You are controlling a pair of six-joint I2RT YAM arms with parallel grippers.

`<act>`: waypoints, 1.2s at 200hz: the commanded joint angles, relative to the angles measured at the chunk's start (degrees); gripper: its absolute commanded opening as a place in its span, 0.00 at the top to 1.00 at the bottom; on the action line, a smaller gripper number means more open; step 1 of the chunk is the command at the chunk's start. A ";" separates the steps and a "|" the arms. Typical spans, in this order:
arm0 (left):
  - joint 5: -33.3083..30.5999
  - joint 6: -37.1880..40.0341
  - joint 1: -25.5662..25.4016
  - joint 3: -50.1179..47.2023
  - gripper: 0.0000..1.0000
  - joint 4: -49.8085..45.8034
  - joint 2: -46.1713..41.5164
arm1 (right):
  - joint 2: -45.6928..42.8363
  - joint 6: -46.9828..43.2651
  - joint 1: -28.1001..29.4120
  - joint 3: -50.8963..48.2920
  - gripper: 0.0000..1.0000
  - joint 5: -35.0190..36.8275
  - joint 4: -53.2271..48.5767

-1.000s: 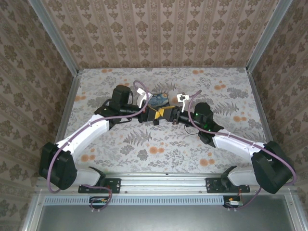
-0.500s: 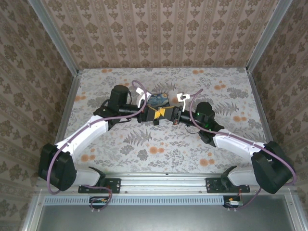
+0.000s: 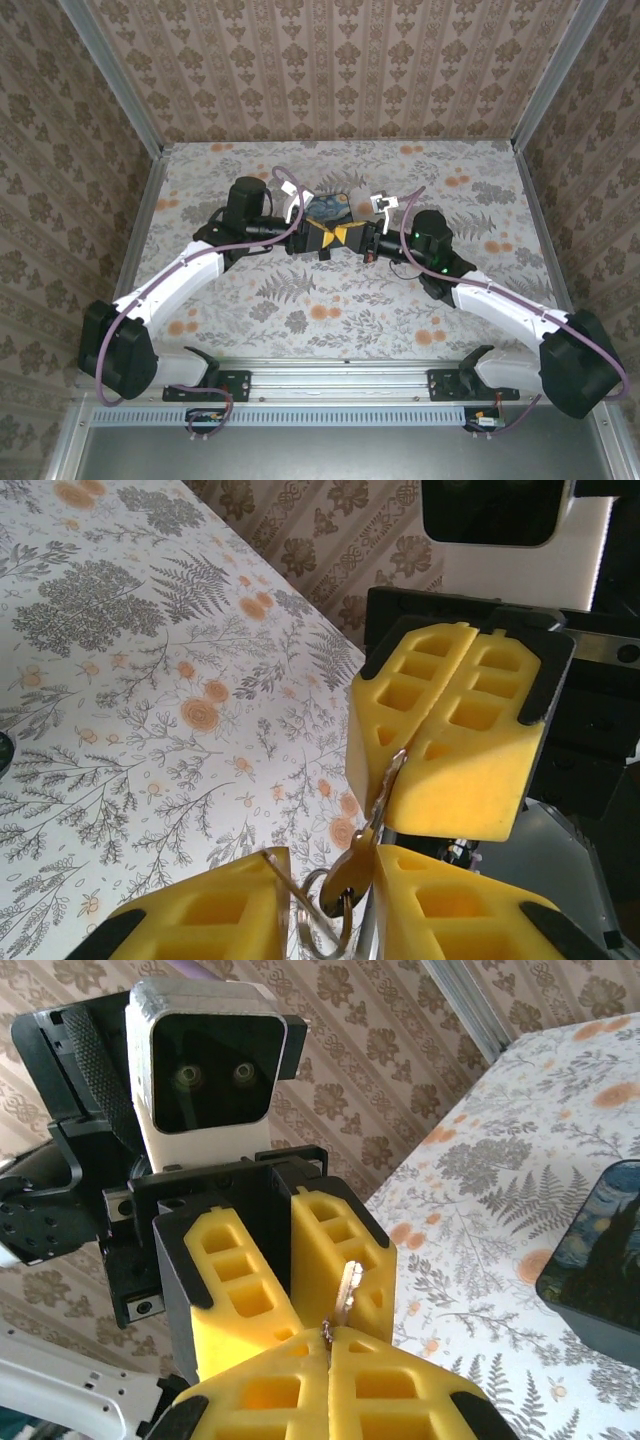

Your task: Unlock the padlock with the key

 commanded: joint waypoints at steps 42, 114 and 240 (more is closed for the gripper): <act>-2.34 -0.73 0.92 -1.53 0.70 -0.72 -0.86 | -3.14 -7.37 0.16 3.63 1.00 1.93 -11.45; -1.71 -2.34 1.27 -4.10 0.63 1.49 -1.62 | -2.95 -6.56 -0.24 4.65 1.00 3.47 -12.87; -1.93 -4.56 1.89 -7.52 0.72 5.41 -3.21 | -2.44 -4.91 -0.44 6.96 1.00 4.64 -13.98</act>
